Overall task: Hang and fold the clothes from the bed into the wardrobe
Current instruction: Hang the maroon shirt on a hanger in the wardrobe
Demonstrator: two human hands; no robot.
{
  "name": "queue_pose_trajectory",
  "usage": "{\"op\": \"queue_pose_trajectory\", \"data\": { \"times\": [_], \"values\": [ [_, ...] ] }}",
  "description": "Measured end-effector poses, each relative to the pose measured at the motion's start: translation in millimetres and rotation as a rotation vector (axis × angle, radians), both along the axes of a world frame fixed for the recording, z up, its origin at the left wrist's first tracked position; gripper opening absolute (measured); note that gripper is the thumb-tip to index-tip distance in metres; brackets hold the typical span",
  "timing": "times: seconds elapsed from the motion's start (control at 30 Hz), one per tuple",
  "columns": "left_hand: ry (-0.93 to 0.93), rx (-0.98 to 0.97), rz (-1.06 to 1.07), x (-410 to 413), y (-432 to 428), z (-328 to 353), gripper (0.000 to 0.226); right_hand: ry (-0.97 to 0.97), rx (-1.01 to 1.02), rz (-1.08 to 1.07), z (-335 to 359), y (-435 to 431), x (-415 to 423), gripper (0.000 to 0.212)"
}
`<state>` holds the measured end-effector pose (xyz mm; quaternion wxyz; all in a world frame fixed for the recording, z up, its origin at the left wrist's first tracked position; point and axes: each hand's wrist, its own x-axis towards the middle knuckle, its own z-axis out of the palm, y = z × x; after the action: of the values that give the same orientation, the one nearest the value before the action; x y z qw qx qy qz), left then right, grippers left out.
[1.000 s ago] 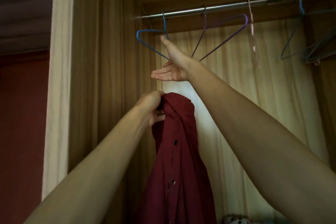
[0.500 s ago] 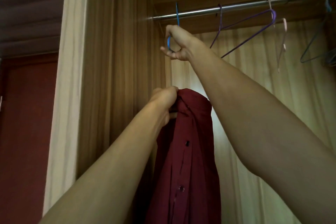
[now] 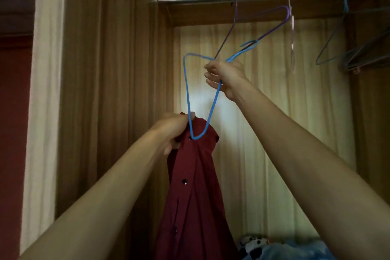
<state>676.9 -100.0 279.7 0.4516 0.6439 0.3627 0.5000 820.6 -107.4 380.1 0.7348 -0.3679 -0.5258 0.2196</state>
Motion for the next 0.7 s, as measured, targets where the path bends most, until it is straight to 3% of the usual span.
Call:
{"op": "queue_pose_trajectory", "data": {
  "times": [0.1,0.27,0.43,0.7],
  "values": [
    [0.068,-0.047,-0.058,0.8,-11.4,-20.3,0.030,0.046,-0.059,0.063,-27.1,-9.0,13.6,0.014],
    [0.167,-0.072,-0.152,13.6,-32.6,-57.4,0.030,-0.331,-0.237,-0.164,-89.9,-43.2,54.2,0.043],
    [0.159,-0.103,-0.228,44.9,-50.0,-96.1,0.013,-0.495,-0.256,-0.409,-161.6,-112.9,97.8,0.056],
    [0.497,-0.112,-0.241,91.8,-80.6,-191.3,0.018,-0.385,-0.372,-0.310,-302.7,-249.5,173.4,0.032]
  ]
}}
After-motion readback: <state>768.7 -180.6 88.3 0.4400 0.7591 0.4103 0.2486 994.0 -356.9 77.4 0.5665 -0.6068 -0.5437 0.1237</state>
